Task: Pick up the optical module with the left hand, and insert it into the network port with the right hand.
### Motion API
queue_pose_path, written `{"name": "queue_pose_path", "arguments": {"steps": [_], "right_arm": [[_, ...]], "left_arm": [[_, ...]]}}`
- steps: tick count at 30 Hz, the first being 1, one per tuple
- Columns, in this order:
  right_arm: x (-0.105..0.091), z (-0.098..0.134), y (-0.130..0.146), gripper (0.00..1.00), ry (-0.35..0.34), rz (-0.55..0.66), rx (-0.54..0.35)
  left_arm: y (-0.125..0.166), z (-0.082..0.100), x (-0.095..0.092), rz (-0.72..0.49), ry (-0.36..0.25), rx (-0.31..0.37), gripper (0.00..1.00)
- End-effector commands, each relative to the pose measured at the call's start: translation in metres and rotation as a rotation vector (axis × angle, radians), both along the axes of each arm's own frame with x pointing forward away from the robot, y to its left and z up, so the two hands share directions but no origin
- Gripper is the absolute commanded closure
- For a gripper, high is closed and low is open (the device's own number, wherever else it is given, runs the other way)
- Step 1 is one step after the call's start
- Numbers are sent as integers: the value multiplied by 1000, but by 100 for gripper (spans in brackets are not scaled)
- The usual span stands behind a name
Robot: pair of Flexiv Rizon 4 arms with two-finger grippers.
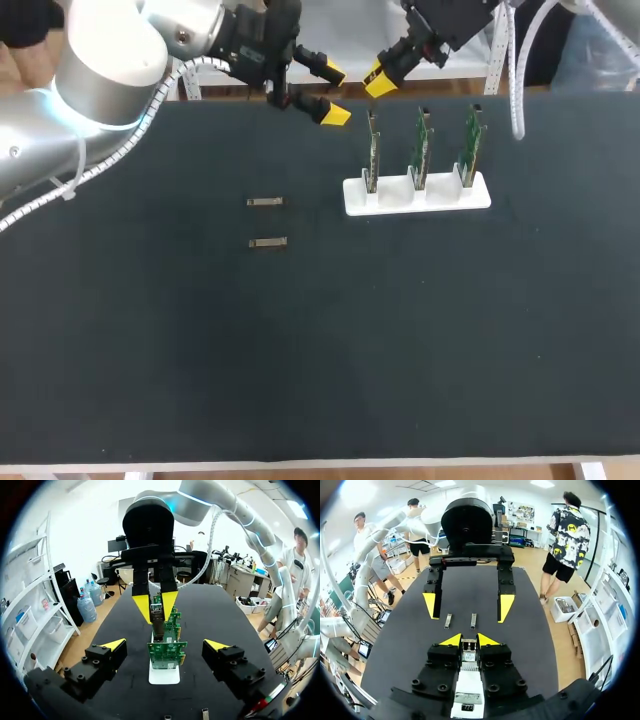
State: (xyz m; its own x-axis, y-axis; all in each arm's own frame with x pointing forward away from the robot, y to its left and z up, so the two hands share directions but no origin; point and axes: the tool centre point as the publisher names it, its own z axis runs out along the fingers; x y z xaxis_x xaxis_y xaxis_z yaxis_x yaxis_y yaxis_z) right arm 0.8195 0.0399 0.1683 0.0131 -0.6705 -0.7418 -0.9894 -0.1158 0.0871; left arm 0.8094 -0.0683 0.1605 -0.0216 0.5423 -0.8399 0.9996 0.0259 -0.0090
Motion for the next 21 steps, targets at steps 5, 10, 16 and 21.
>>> {"name": "queue_pose_path", "arguments": {"steps": [5, 10, 16, 21], "right_arm": [[13, -2, 2, 100, 243, 260, -4], [15, -4, 3, 100, 248, 266, -2], [16, -4, 5, 100, 252, 275, -2], [14, -3, 6, 100, 261, 281, 4]], "left_arm": [[-1, 0, 2, -4, 3, 3, 0], [-1, 0, 2, -4, 3, 3, 0], [-1, 0, 2, -4, 3, 3, 0], [-1, 0, 2, -4, 3, 3, 0]]}}
